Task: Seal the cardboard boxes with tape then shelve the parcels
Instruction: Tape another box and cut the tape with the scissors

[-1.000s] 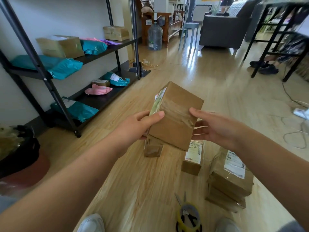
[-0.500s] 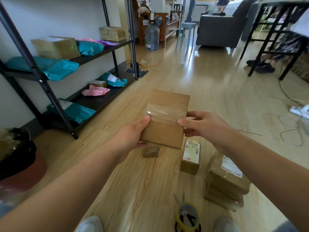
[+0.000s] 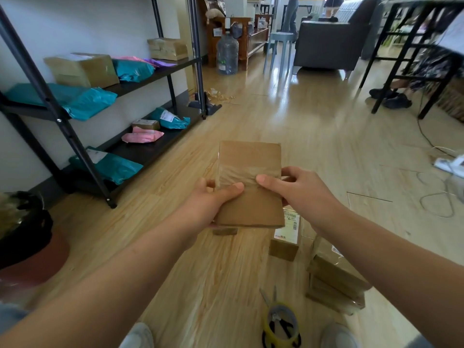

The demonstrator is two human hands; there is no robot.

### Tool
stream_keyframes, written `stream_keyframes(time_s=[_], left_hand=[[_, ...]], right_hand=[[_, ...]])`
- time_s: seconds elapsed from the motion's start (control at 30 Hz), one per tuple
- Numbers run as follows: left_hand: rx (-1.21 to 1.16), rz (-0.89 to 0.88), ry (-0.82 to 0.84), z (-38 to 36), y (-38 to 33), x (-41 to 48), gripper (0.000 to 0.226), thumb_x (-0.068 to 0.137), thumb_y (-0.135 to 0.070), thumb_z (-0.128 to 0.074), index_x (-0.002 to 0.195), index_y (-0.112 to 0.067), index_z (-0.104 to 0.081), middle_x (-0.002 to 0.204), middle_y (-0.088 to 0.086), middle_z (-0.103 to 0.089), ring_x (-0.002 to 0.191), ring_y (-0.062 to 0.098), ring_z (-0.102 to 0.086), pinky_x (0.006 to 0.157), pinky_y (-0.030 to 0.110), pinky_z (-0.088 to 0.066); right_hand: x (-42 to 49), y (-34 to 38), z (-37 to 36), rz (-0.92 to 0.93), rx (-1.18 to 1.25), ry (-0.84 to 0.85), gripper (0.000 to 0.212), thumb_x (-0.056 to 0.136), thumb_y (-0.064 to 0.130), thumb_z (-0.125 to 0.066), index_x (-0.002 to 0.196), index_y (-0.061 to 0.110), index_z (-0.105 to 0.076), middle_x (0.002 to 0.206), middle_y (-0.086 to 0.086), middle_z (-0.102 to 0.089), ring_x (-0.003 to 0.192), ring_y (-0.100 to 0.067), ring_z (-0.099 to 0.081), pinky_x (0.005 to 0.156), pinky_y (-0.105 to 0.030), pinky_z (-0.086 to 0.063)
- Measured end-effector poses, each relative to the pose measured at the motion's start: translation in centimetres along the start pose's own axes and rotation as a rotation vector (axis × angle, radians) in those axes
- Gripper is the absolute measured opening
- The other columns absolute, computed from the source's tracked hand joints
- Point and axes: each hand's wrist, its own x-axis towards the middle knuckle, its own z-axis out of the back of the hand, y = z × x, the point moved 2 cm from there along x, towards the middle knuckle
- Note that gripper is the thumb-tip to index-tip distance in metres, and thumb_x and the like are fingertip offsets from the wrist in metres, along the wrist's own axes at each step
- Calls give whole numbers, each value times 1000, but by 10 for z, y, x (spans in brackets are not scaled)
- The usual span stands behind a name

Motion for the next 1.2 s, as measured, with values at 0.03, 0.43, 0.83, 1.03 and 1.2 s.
stream_keyframes(time_s=[0.03, 0.43, 0.83, 1.03, 1.2], left_hand=[[14, 4, 39, -3, -1, 0, 62, 81, -48, -74, 130, -25, -44, 114, -2, -64, 94, 16, -67, 64, 27, -59], [213, -12, -5, -7, -1, -1, 55, 97, -64, -36, 132, -23, -46, 99, -7, -59, 87, 13, -62, 71, 32, -56], [247, -28, -59, -6, 2, 6, 62, 96, -63, -40, 138, -17, -41, 110, -2, -56, 96, 20, -58, 75, 35, -51], [153, -28, 46, -1, -9, 2, 57, 94, -71, -28, 123, -28, -51, 107, -2, -60, 98, 18, -60, 85, 37, -53], [-122, -45, 18, 11, -10, 8, 32, 98, -40, -54, 118, -18, -64, 103, 6, -71, 88, 18, -70, 74, 31, -58]], right_hand=[[0, 0, -1, 0, -9, -25, 46, 80, 51, -77, 113, 22, -64, 97, 6, -69, 84, -10, -67, 70, -25, -54], [2, -7, -9, 25, -134, -47, 48, 97, 55, -52, 94, 12, -71, 82, -4, -72, 64, -10, -63, 65, -27, -50], [-2, -7, -14, 46, -66, 16, 24, 85, 42, -76, 97, 22, -75, 89, 5, -74, 85, -12, -70, 78, -30, -58], [3, -11, -7, -30, 68, 49, 25, 90, 34, -73, 112, 22, -72, 104, 3, -75, 97, -14, -70, 87, -31, -56], [10, -20, 1, -186, 441, 133, 33, 97, 20, -63, 129, 15, -55, 116, -8, -70, 104, -23, -69, 79, -33, -58]])
